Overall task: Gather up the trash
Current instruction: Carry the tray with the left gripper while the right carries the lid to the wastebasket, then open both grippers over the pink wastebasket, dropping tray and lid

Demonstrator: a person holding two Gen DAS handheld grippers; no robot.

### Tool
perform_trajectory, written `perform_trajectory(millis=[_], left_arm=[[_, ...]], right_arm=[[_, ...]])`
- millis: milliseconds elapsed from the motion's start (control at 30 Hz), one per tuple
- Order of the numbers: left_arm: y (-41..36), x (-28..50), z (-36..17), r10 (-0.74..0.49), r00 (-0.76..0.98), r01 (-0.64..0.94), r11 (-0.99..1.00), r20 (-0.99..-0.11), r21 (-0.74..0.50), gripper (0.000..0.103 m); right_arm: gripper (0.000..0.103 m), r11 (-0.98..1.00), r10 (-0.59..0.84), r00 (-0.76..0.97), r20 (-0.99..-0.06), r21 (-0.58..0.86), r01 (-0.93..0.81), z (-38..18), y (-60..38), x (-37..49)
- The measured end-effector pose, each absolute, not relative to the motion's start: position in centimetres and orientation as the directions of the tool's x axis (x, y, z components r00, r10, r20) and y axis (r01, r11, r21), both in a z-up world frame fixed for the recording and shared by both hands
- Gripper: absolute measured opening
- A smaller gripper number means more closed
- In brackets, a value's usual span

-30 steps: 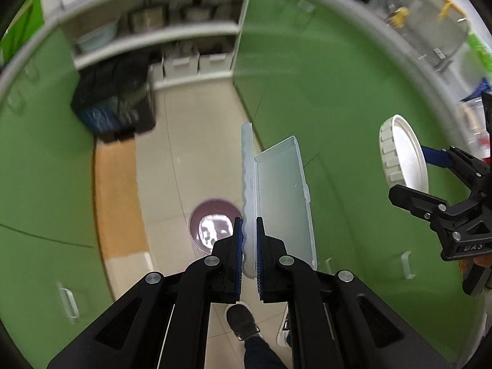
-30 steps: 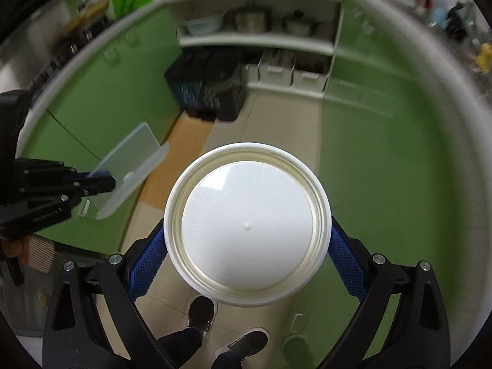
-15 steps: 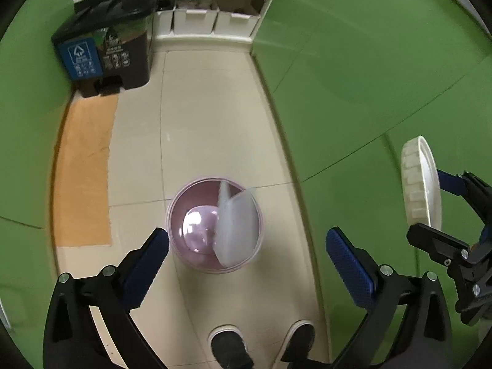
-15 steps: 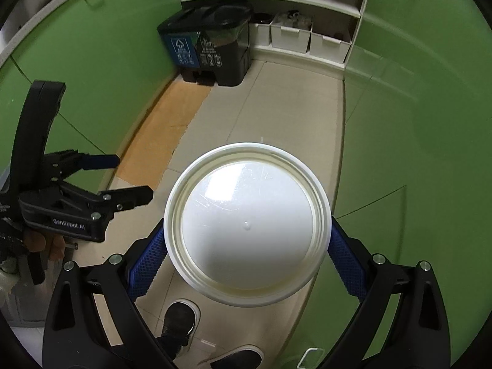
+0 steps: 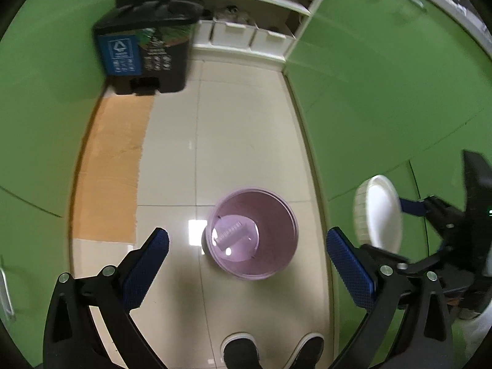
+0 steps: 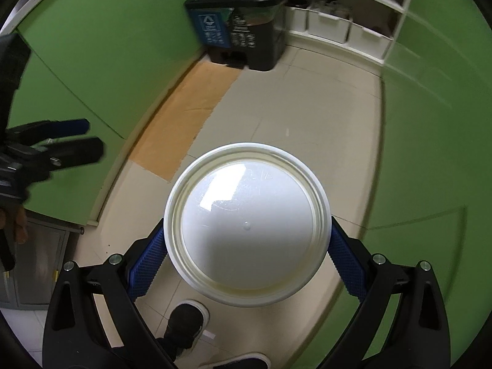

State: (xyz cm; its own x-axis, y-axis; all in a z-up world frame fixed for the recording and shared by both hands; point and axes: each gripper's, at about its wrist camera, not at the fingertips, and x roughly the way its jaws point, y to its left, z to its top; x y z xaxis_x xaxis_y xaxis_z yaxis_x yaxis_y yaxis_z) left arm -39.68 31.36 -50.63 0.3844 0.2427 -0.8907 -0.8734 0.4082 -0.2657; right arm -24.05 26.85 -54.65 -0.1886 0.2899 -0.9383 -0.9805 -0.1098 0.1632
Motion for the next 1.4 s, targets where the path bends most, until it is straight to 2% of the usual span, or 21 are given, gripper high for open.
perform_trajectory(millis=[67,100,267,500,700,933,1133,1200,1400], left_arm=[[31.5,-40.7,-50.3,0.264,0.385,-0.88,0.393,-0.884,-0.266,0.098],[31.7,-41.2,-50.2,0.274,0.386,-0.883,0.385,-0.881,-0.267,0.098],[31.7,-42.2,-49.5,0.287,0.394,-0.886,0.372,-0.873,-0.277,0.098],[31.2,-41.5,-46.4,0.287,0.39,-0.88,0.396,-0.875,-0.262,0.098],[30.1,-40.4,-39.7,0.286,0.404,-0.866,0.426,-0.869,-0.262,0.098],[26.7,-37.9,-24.7,0.309,0.42,-0.828,0.516,-0.853,-0.221,0.098],[23.7,-35.5,-14.1,0.31,0.461,-0.781,0.587,-0.832,-0.214,0.098],[22.6,-34.2,-11.3,0.294,0.482,-0.754,0.619,-0.825,-0.22,0.098],[19.6,-29.1,-7.5,0.238,0.516,-0.668,0.713,-0.823,-0.213,0.098]], right_arm=[[0.096,-0.107,0.279,-0.198,-0.94,0.174,-0.979,-55.7,27.8,-24.6],[0.1,-0.101,0.271,-0.202,-0.941,0.181,-0.978,-56.2,28.2,-24.7],[0.1,-0.083,0.264,-0.202,-0.943,0.186,-0.979,-56.7,29.0,-24.9],[0.1,-0.058,0.29,-0.179,-0.94,0.169,-0.984,-52.6,28.4,-24.4],[0.1,-0.005,0.334,-0.16,-0.929,0.168,-0.986,-43.7,26.7,-23.1],[0.1,0.044,0.408,-0.113,-0.906,0.143,-0.989,-27.8,22.6,-20.6],[0.1,0.146,0.491,-0.05,-0.87,0.139,-0.979,-15.0,17.9,-16.9],[0.1,0.185,0.513,-0.021,-0.858,0.134,-0.974,-12.3,16.1,-15.4],[0.1,0.359,0.549,0.116,-0.828,0.108,-0.927,-6.1,8.3,-10.1]])
